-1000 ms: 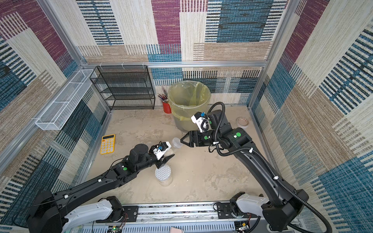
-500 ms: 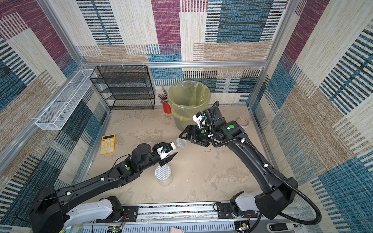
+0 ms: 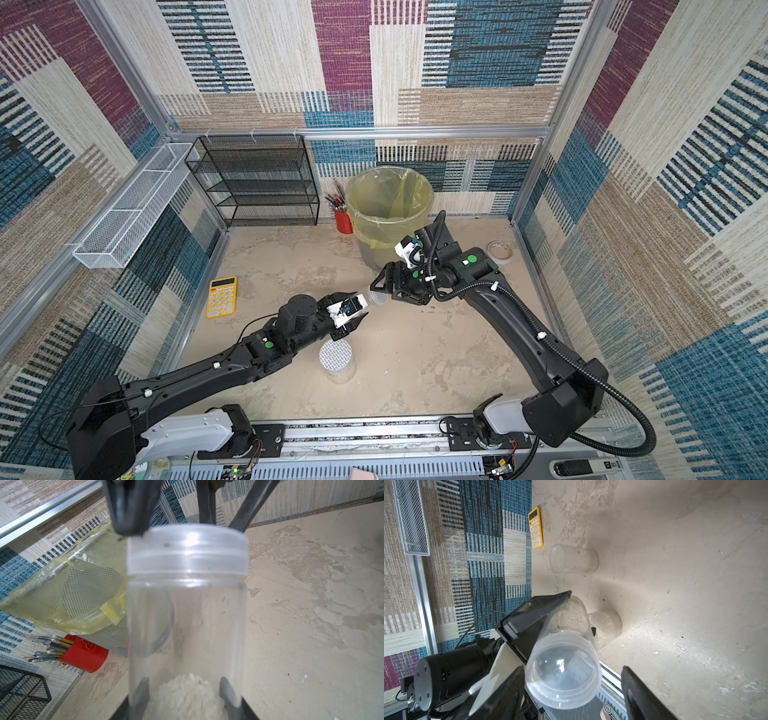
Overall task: Empty moldy rice from jars
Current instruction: Unscrew the lid from the jar.
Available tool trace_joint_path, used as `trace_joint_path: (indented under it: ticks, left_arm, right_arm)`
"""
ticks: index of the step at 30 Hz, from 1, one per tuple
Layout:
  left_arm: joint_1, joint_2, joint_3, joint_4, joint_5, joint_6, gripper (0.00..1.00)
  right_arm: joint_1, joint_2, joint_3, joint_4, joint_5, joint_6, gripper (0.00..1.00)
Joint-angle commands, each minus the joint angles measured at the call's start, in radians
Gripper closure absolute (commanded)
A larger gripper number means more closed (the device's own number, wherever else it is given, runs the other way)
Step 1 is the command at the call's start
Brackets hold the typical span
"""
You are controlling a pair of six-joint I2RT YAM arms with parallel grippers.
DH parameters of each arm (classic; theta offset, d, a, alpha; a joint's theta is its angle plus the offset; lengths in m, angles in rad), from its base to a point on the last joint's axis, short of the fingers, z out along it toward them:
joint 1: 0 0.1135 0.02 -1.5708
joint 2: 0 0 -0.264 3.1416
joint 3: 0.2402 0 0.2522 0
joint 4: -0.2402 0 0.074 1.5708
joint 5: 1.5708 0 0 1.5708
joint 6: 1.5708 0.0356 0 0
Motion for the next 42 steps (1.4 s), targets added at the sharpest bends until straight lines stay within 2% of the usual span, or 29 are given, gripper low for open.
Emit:
trace_joint_path:
  ticks: [1, 13, 16, 23, 28, 34, 42]
  left_arm:
    - [0.001, 0.008, 0.016, 0.025, -0.008, 0.022, 1.00]
    - [-0.001, 0.016, 0.026, 0.014, -0.011, 0.021, 1.00]
    - [-0.002, 0.019, 0.027, 0.009, -0.013, 0.016, 1.00]
    - [-0.002, 0.028, 0.038, -0.017, 0.008, 0.008, 1.00]
    - [-0.002, 0.027, 0.037, -0.043, 0.031, -0.001, 1.00]
    - [0.005, 0.002, 0.025, -0.073, 0.112, -0.024, 1.00]
    - [0.025, -0.004, 0.016, -0.087, 0.159, -0.042, 1.00]
  right_arm:
    - [0.001, -0.009, 0.000, 0.006, -0.021, -0.009, 0.27]
    - [0.001, 0.000, -0.028, 0.043, -0.066, -0.027, 0.35]
    - [0.001, 0.000, -0.026, 0.046, -0.073, -0.035, 0.39]
    - [0.001, -0.016, -0.056, 0.074, -0.123, -0.064, 0.56]
    - [0.000, -0.043, -0.063, 0.102, -0.062, -0.118, 0.55]
    - [0.001, -0.102, -0.129, 0.239, -0.108, -0.159, 0.52]
    - [-0.009, -0.103, -0.163, 0.325, -0.177, -0.247, 0.49]
